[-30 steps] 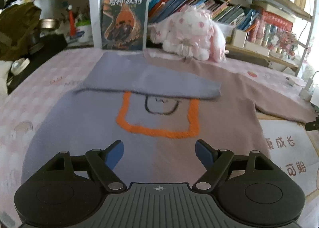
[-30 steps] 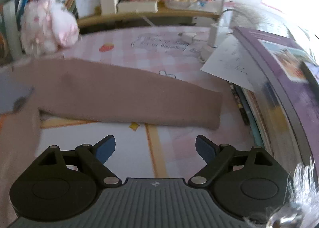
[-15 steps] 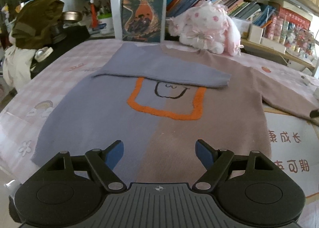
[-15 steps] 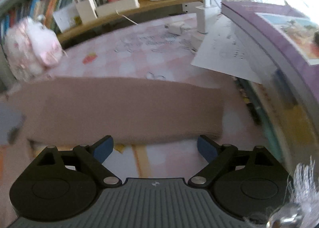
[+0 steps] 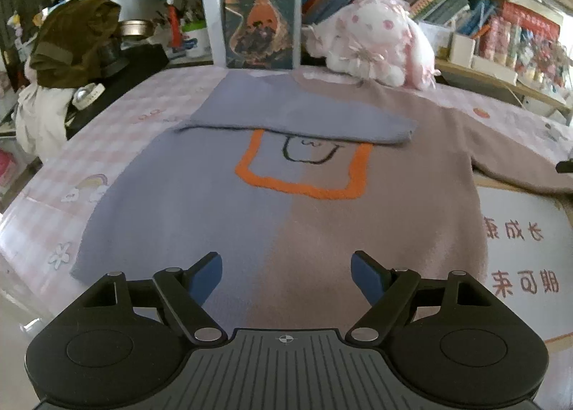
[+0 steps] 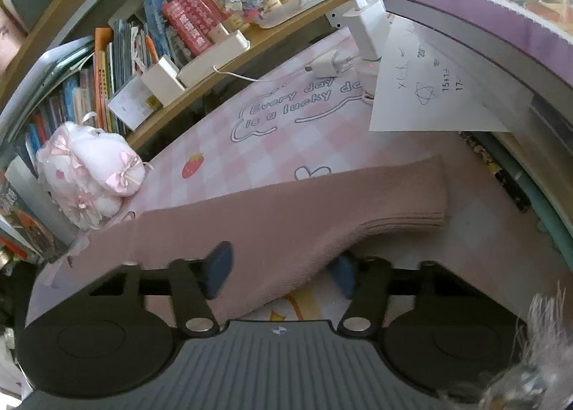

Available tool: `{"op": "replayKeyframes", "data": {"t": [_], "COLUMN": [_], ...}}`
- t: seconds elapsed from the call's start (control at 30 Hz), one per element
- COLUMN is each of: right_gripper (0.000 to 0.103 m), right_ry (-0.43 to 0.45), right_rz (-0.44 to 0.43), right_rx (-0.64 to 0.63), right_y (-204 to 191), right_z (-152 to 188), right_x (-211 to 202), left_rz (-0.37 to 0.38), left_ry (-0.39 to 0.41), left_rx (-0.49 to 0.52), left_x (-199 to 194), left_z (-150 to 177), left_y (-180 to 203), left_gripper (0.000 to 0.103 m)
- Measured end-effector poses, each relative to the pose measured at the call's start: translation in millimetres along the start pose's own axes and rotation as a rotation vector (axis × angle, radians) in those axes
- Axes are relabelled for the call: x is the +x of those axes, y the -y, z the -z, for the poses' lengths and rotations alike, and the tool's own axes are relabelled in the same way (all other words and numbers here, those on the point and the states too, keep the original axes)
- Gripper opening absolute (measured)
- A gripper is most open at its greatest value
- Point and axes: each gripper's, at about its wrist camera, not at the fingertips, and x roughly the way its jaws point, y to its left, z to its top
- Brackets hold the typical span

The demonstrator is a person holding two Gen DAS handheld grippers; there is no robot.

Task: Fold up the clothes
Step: 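Move the right gripper to the pink sleeve cuff and grasp it, then fold the pink sleeve with the right gripper across the body onto the lavender sleeve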

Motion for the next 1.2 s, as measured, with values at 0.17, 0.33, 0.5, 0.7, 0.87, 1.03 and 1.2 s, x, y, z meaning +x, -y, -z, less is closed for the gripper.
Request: {"op": "replayKeyframes", "data": {"t": [0.17, 0.33, 0.5, 0.7, 0.87, 1.03, 1.2], "right_gripper": [0.026, 0.024, 0.006, 0.006, 0.006, 0.006, 0.006], "right_ry": [0.003, 0.012, 0.022, 0.047, 0.064, 0.072, 0.083], "right_rz": [0.005, -0.004, -0.017, -0.065, -0.13, -0.18, -0.185], "right_rx": [0.034, 0.0, -0.044, -0.138, -0.243, -0.315, -0.354], "right_y": [10.4, 2.8, -7.3, -40.4, -92.1, -146.2, -199.4], "right_z": [-5.3, -9.1, -12.8, -19.4, -17.3, -4.8, 17.1], "right_x": [3.2, -1.4, -7.3, -20.7, -31.4, -36.7, -35.8], "left_rz": [0.006, 0.014, 0.015, 0.029, 0.047, 0.071, 0.103], "left_ry": [0.003, 0.005, 0.003, 0.013, 0.04, 0.072, 0.1], "left_rx": [0.022, 0.04, 0.037, 0.048, 0.072, 0.105, 0.15], "left_x": [-0.4, 0.2, 1.4, 4.3, 6.3, 10.9, 16.4], "left_z": [0.7, 0.0, -0.6, -4.2, -7.7, -10.7, -18.3], "left_y": [6.8, 12.2, 10.5, 4.0, -9.2, -31.9, -68.6], "left_gripper": [0.081, 0.081, 0.081, 0.081, 0.081, 0.081, 0.081]}}
